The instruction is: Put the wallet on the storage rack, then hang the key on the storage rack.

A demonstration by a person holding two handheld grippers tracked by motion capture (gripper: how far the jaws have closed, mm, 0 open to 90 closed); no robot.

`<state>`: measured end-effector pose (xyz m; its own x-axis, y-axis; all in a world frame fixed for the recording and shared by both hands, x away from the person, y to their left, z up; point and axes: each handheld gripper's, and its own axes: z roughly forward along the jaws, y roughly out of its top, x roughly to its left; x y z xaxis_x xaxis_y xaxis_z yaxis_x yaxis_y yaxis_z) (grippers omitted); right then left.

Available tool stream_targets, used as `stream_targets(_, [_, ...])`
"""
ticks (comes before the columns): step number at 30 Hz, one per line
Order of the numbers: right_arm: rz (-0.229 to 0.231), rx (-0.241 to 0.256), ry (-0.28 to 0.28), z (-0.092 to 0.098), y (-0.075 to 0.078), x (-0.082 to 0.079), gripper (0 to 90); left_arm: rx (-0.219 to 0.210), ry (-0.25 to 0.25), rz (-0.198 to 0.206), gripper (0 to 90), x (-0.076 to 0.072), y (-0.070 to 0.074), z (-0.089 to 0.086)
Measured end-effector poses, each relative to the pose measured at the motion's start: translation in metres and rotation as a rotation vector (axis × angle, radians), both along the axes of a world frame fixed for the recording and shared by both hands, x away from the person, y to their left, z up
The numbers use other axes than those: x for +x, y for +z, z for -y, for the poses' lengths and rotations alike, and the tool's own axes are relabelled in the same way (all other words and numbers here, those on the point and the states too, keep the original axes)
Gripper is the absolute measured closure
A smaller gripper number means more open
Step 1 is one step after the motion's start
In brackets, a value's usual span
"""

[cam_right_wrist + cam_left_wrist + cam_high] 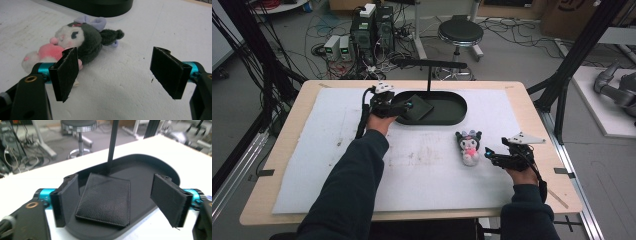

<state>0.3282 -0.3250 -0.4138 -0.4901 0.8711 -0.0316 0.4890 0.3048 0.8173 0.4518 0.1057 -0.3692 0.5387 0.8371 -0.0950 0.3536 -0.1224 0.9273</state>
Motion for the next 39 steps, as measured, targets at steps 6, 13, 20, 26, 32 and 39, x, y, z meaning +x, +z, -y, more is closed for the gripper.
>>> stream_targets(6, [-0.002, -0.001, 0.002, -0.006, 0.001, 0.0, 23.3, -0.012, 0.009, 0.02, 22.8, -0.019, 0.001, -0.02])
stream_targets(13, [0.002, 0.0, 0.001, -0.005, 0.001, 0.0, 23.3, 0.0, -0.004, 0.046, 22.8, -0.037, 0.002, -0.031])
stream_targets(20, [0.008, -0.008, 0.009, -0.007, 0.002, -0.002, 23.3, 0.011, 0.021, 0.076, 22.8, -0.059, 0.004, -0.047])
stream_targets(26, [0.016, -0.006, 0.01, -0.01, 0.003, -0.002, 23.0, 0.003, 0.037, 0.074, 21.7, -0.076, -0.003, -0.062])
stream_targets(32, [0.02, 0.009, 0.019, -0.016, 0.006, -0.003, 21.8, -0.012, 0.033, 0.056, 21.7, -0.089, -0.009, -0.075])
stream_targets(39, [0.011, -0.015, 0.045, -0.032, 0.008, -0.001, 20.5, -0.011, 0.023, 0.059, 21.7, -0.098, -0.016, -0.084])
